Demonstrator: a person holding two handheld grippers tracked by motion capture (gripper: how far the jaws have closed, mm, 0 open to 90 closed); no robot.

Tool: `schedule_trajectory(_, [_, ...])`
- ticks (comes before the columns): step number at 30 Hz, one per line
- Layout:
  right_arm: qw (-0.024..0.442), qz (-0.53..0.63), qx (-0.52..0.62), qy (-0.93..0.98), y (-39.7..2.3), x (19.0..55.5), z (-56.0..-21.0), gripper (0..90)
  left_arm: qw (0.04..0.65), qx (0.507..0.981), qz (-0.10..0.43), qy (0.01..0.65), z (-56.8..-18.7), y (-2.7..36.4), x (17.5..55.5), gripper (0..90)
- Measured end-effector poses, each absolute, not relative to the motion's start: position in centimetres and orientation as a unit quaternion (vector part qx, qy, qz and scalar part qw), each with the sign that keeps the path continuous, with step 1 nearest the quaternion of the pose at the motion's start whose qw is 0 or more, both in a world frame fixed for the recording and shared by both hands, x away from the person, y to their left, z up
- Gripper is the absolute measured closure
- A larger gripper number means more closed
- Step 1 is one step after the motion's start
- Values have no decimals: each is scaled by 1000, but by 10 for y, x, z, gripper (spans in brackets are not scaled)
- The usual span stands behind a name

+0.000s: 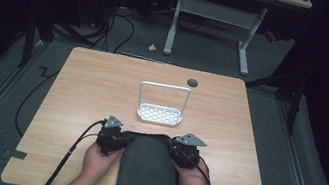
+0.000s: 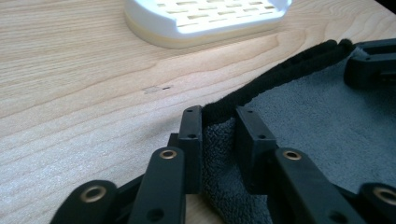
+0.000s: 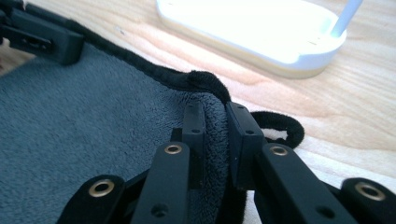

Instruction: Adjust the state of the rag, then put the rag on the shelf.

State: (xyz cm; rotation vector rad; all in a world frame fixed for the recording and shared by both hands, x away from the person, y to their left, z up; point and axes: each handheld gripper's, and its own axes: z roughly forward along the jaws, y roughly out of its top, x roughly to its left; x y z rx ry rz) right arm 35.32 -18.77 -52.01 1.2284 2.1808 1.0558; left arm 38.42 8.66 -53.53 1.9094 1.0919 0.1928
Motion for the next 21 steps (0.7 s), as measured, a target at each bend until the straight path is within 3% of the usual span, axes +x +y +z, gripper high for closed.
schedule_trajectory(21, [224,400,435,775,-187,345,-511,802,476,767,109,417,-531,88,376,809])
